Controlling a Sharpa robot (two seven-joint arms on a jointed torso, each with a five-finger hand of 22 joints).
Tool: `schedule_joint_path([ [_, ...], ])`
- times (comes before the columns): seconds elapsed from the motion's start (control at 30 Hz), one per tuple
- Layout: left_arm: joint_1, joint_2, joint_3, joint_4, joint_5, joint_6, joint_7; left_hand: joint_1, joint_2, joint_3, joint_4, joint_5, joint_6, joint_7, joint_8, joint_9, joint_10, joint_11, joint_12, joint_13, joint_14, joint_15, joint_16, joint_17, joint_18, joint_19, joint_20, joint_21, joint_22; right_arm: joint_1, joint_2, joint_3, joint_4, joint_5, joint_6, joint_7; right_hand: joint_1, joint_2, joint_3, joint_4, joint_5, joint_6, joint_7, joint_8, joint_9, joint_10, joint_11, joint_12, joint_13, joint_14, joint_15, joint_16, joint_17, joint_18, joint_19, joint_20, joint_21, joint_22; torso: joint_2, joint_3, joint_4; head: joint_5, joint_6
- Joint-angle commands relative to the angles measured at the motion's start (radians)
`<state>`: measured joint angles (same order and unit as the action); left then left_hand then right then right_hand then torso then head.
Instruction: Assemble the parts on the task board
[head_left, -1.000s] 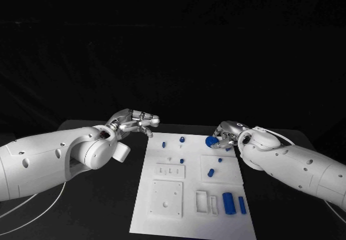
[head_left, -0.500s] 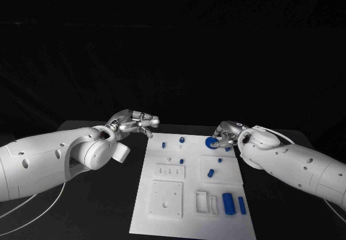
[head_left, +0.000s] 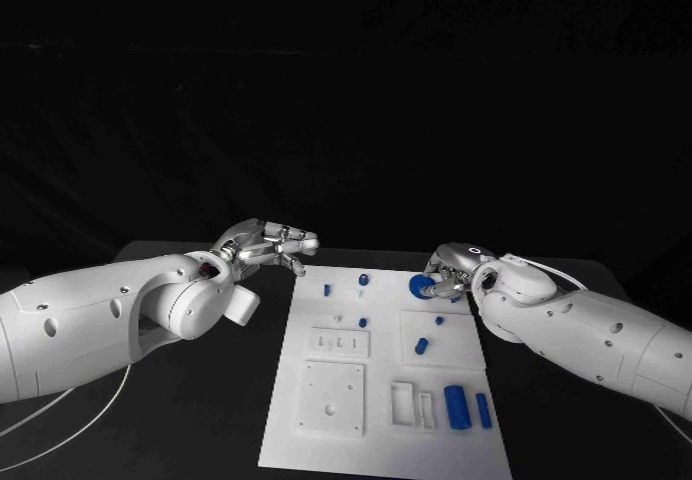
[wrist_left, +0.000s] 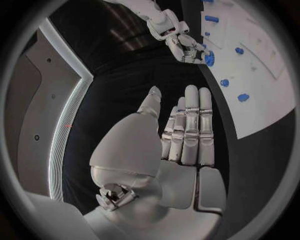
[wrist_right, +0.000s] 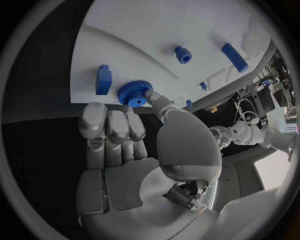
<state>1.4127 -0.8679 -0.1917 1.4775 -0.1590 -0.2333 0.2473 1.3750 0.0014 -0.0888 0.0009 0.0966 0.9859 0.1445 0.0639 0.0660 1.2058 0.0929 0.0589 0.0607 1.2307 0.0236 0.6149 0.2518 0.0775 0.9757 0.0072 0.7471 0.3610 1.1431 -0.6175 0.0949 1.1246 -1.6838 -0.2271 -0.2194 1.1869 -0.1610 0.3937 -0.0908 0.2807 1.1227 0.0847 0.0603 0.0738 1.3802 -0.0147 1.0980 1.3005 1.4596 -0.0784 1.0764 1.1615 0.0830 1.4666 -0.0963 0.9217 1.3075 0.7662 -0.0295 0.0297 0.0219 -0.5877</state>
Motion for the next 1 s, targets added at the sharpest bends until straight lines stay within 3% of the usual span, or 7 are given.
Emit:
schedule_joint_path([
  [0.03,0.001,0.001,0.000,0.002,-0.003,0.012,0.004,0.005,0.007,0.001,-0.008,0.005,-0.004,-0.001,-0.001,0.001,-0.009,-0.001,0.003,0.001,-0.009,0.001,0.005,-0.002,-0.001,-0.007,-0.001,0.004,0.001,-0.011,-0.001,-0.010,0.029,-0.116,-0.035,-0.045,0.000,-0.005,0.034,-0.002,-0.027,0.018,-0.006,0.003,0.003,0.012,0.000,0.000,-0.001,0.002,-0.006,0.003,-0.004,-0.010,0.038,-0.007,0.007,0.114,0.000,0.0009,0.0005,-0.002,0.000],
  [0.1,0.001,0.001,0.000,0.001,-0.003,0.012,0.004,0.005,0.007,0.001,-0.008,0.005,-0.004,-0.001,-0.001,0.001,-0.009,-0.001,0.003,0.001,-0.009,0.001,0.005,-0.002,-0.001,-0.007,-0.001,0.004,0.001,-0.011,-0.002,-0.011,0.046,-0.132,-0.056,-0.052,-0.003,-0.001,0.036,0.006,-0.119,0.021,-0.007,0.003,0.003,0.016,0.001,0.002,0.000,0.003,-0.006,0.004,-0.004,-0.011,0.039,-0.007,0.011,0.115,-0.001,0.0010,0.0000,-0.001,0.000],
  [0.13,0.001,0.001,0.000,0.001,-0.003,0.012,0.005,0.005,0.007,0.001,-0.008,0.005,-0.004,-0.001,-0.001,0.001,-0.009,-0.001,0.003,0.001,-0.009,0.001,0.005,-0.002,-0.001,-0.007,-0.001,0.004,0.001,-0.011,-0.004,-0.011,0.056,-0.139,-0.066,-0.056,-0.001,-0.003,0.038,0.009,-0.123,0.022,-0.008,0.003,0.003,0.017,0.001,0.003,0.001,0.003,-0.006,0.004,-0.005,-0.011,0.039,-0.007,0.012,0.115,-0.001,0.0008,0.0000,-0.001,0.000],
  [0.43,0.001,-0.001,-0.001,-0.001,-0.004,0.011,0.006,0.005,0.008,0.000,-0.010,0.006,-0.003,-0.001,0.000,0.001,-0.009,-0.001,0.003,0.001,-0.009,0.001,0.005,-0.002,-0.001,-0.008,-0.001,0.005,0.001,-0.011,-0.021,-0.013,0.146,-0.173,-0.128,-0.081,0.000,-0.014,0.055,0.027,-0.124,0.032,-0.011,0.003,0.004,0.021,-0.001,0.003,0.002,0.002,-0.008,0.004,-0.010,-0.013,0.041,-0.010,0.023,0.117,-0.002,-0.0008,-0.0007,0.003,0.004],
  [0.7,0.001,0.000,-0.001,-0.004,-0.005,0.010,0.006,0.005,0.008,0.000,-0.010,0.006,-0.003,-0.001,0.000,0.001,-0.009,-0.001,0.003,0.001,-0.009,0.001,0.005,-0.002,-0.001,-0.008,-0.001,0.005,0.001,-0.011,-0.014,-0.013,0.215,-0.180,-0.142,-0.085,0.000,-0.018,0.058,0.036,-0.126,0.031,-0.011,0.002,0.003,0.022,-0.001,0.000,0.001,0.002,-0.009,0.003,-0.013,-0.014,0.041,-0.011,0.021,0.116,0.000,-0.0015,0.0009,-0.002,0.009],
  [0.8,0.001,0.001,-0.001,-0.004,-0.005,0.010,0.006,0.005,0.008,0.000,-0.010,0.006,-0.003,-0.001,0.000,0.001,-0.009,-0.001,0.003,0.001,-0.009,0.001,0.005,-0.002,-0.001,-0.008,-0.001,0.005,0.001,-0.011,0.002,-0.014,0.227,-0.185,-0.143,-0.085,0.000,-0.018,0.058,0.037,-0.125,0.030,-0.010,0.003,0.003,0.022,0.000,-0.001,0.001,0.002,-0.009,0.002,-0.014,-0.014,0.041,-0.010,0.021,0.116,0.000,-0.0009,0.0018,-0.001,0.010],
  [1.0,0.001,0.003,-0.001,-0.001,-0.005,0.011,0.006,0.007,0.009,-0.001,-0.011,0.006,-0.003,-0.001,-0.001,0.001,-0.008,-0.001,0.003,0.001,-0.009,0.001,0.005,-0.002,-0.001,-0.008,-0.001,0.006,0.001,-0.011,0.044,-0.023,0.216,-0.190,-0.142,-0.084,0.000,-0.018,0.057,0.038,-0.123,0.030,-0.010,0.003,0.003,0.022,0.000,-0.002,0.000,0.002,-0.009,0.001,-0.015,-0.015,0.041,-0.010,0.021,0.116,0.001,-0.0033,0.0052,-0.003,0.012],
])
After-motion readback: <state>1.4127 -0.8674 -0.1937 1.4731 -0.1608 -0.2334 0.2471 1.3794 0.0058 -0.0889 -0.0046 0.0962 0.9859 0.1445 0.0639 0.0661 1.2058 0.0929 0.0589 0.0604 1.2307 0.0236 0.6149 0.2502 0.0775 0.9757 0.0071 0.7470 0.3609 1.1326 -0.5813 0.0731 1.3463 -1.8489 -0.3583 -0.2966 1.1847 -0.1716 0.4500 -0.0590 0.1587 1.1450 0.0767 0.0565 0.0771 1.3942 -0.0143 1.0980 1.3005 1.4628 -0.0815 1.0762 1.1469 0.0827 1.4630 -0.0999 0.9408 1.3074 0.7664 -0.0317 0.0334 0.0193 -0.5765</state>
